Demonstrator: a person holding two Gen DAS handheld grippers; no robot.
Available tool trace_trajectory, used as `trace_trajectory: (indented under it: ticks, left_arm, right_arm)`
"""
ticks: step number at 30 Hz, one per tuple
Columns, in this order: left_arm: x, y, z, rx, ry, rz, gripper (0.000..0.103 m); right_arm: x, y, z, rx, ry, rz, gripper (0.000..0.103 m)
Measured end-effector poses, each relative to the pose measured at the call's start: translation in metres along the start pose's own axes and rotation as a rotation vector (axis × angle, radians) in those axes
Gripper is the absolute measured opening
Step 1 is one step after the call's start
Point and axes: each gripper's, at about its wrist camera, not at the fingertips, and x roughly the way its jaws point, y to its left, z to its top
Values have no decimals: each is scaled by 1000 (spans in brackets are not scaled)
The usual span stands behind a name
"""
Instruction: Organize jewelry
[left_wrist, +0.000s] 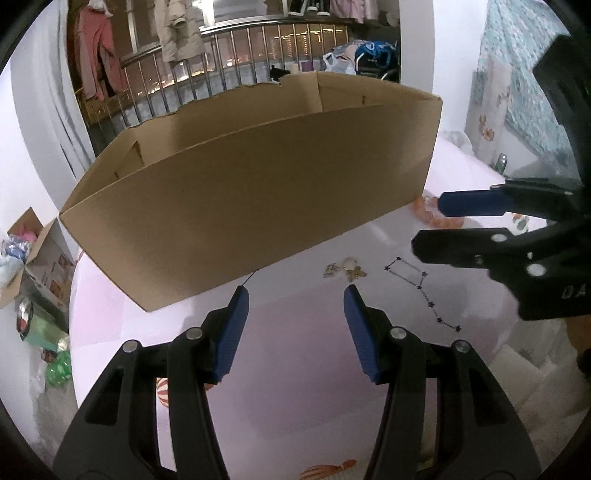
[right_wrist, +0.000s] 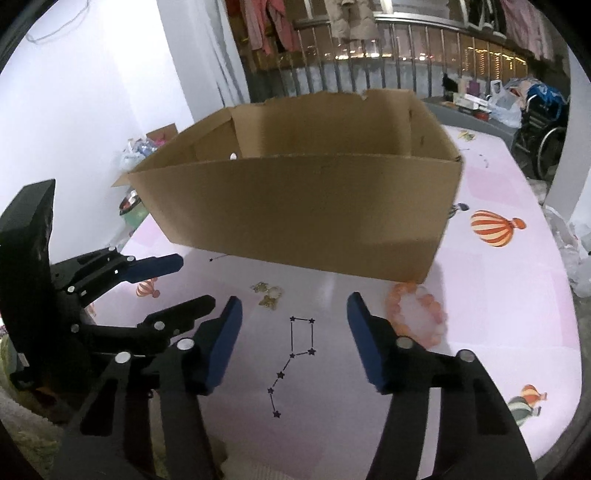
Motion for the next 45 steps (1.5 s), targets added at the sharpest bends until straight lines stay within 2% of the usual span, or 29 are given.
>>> trace_trajectory:
  ticks: [5, 10, 13, 18, 21, 25, 28, 30, 39, 42, 45]
  left_arm:
    - [10, 5, -2, -12, 25, -2, 37]
    - [13, 14, -6, -50, 36, -10, 28]
    - [13, 17, -7, -62, 39, -8, 26]
    - [14, 19, -9, -74, 42, -12, 26]
    - [14, 19, -8, -75, 42, -13, 26]
    - [15, 18, -7, -72, 39, -14, 26]
    - [14, 18, -7, -70, 38, -16, 26]
    - [14, 17, -7, -67, 37, -19, 26]
    - [18, 2, 3, -9, 32, -54, 26]
    - [20, -6, 10, 15, 29, -89, 26]
    - [22, -16, 17, 28, 39, -155, 26]
  right_arm:
    - [22, 8, 0, -33, 57, 44, 37]
    - [42, 21, -3, -62, 91, 30, 34]
    - [50, 22, -3, -61, 105, 1, 27]
    - [56, 27, -1, -96, 86, -41, 26]
    - [54, 29, -3, -120, 80, -70, 15]
    - [53, 27, -4, -106, 84, -65, 13]
    - [50, 22, -6, -85, 95, -55, 5]
    - [48, 16, -6, -59, 101, -38, 4]
    - [28, -7, -16, 19, 106, -60, 4]
    - [26, -10, -20, 34, 104, -58, 4]
    - [22, -15, -22, 54, 101, -42, 4]
